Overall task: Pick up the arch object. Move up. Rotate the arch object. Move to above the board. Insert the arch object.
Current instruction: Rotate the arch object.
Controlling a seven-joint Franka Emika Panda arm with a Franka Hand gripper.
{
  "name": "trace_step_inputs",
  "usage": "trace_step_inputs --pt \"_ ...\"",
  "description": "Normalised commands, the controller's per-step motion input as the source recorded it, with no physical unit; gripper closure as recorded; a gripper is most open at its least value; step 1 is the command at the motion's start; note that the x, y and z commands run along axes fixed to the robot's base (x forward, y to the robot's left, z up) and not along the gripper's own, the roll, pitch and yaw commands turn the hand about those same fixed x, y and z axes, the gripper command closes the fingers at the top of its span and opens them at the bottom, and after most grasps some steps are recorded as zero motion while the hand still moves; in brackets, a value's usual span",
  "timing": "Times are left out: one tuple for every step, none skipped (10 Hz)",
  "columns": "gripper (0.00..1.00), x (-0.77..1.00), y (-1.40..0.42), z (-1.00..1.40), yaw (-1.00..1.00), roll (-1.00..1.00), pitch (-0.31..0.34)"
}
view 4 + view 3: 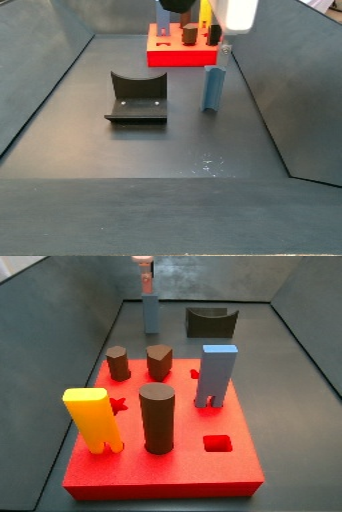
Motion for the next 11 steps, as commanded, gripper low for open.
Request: trace_step_inputs --pt "0.0 0.04 0.0 -0.03 1.0 0.0 0.005" --pt "0.0 0.04 0.0 -0.03 1.0 0.0 0.005" --pt "0.0 0.04 0.0 -0.03 1.0 0.0 0.005" --pt "0.0 0.04 0.0 -0.03 1.0 0.0 0.005" --pt "0.0 0.04 0.0 -0.03 1.0 0.0 0.005" --pt "0.0 0.04 0.0 -0.03 1.0 -0.01 0.006" --pt "0.0 0.04 0.0 -0.03 1.0 -0.01 0.006" --pt "0.0 0.04 0.0 -0.03 1.0 -0.01 0.007" --pt "0.0 0.04 0.0 -0.03 1.0 -0.01 0.007" --pt "0.0 0.04 0.0 -0.03 1.0 -0.01 0.008" --pt "0.0 0.04 0.0 -0.03 1.0 -0.01 0.008"
